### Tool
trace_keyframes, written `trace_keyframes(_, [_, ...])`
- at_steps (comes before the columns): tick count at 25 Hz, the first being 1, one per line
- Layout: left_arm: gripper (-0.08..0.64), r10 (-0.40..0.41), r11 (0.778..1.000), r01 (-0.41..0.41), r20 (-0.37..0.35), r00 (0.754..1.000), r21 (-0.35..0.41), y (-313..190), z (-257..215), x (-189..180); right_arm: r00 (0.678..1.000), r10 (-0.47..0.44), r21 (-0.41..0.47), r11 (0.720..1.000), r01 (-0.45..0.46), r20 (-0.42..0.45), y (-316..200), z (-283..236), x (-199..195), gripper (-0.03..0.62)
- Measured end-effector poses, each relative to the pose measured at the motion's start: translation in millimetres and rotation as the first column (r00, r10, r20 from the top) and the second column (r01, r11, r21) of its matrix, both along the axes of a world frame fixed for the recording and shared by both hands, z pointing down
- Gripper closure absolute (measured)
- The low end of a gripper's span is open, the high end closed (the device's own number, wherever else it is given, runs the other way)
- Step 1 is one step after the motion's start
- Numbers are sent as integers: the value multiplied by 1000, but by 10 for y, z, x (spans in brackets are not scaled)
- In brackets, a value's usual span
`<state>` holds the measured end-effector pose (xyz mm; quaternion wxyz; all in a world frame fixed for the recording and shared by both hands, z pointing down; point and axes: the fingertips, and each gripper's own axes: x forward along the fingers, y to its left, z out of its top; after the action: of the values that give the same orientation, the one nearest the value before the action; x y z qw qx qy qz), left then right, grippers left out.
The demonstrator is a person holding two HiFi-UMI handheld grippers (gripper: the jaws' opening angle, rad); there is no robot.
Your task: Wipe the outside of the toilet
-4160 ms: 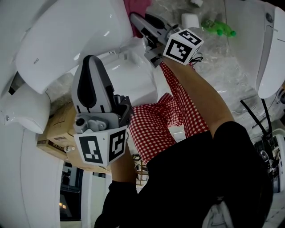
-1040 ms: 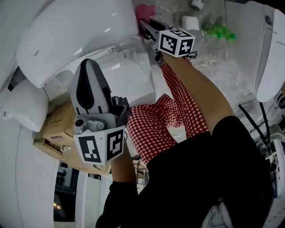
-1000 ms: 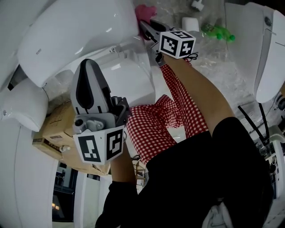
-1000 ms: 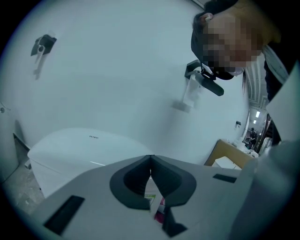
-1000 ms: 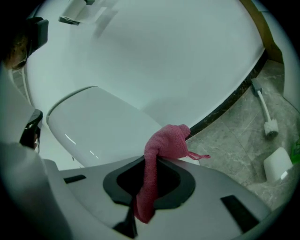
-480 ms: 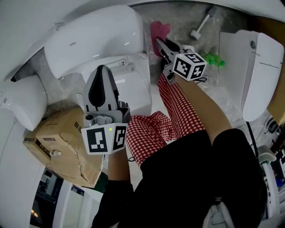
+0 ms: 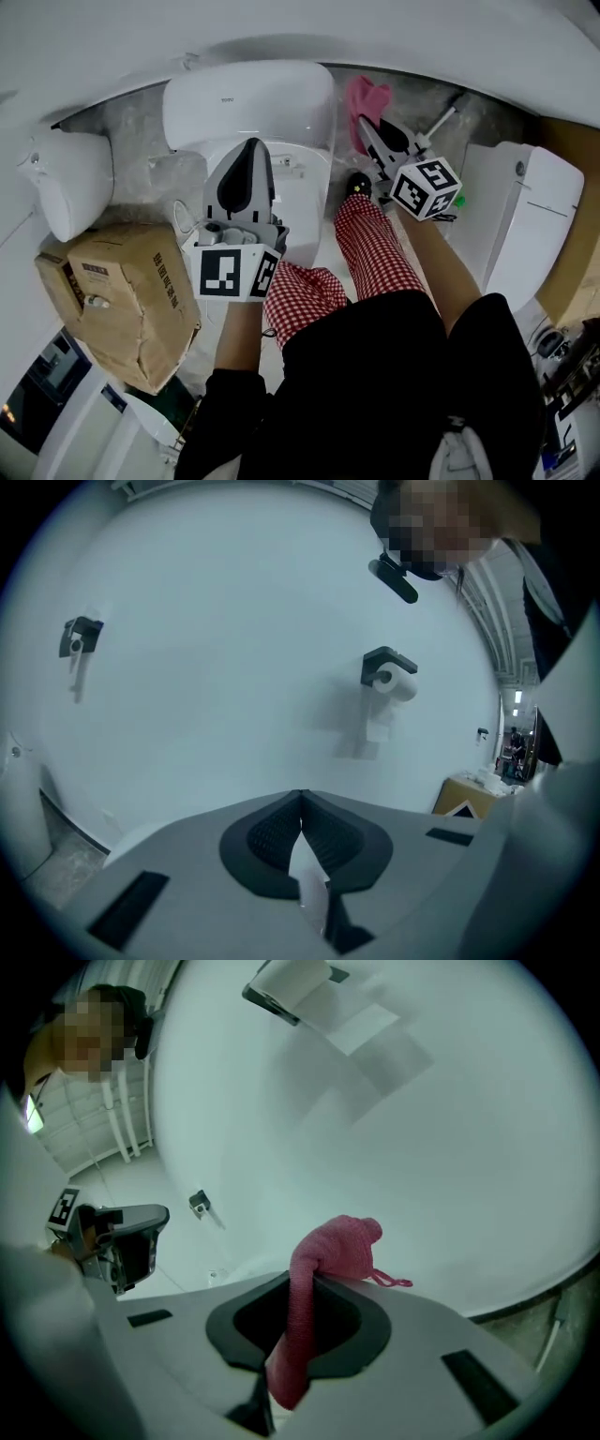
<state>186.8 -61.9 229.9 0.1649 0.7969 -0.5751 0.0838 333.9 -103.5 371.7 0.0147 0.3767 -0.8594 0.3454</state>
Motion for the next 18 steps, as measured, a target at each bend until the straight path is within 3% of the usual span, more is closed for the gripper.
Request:
trace_keyframes(6, [551,-39,998,38,22,999,45,-28,-403,-78,1000,-12,80,997,11,9,-178,-688,-90,538])
trace_keyframes(14, [551,-21,999,18,90,996,32,77,-850,-73,982,-188,194,963,189,-24,-114,-1405,-360,538])
trace_keyframes(18, [551,-90,996,91,21,996,-7,202,-976,-240,972,-234,212,951,223,24,-52,-1564,-396,538])
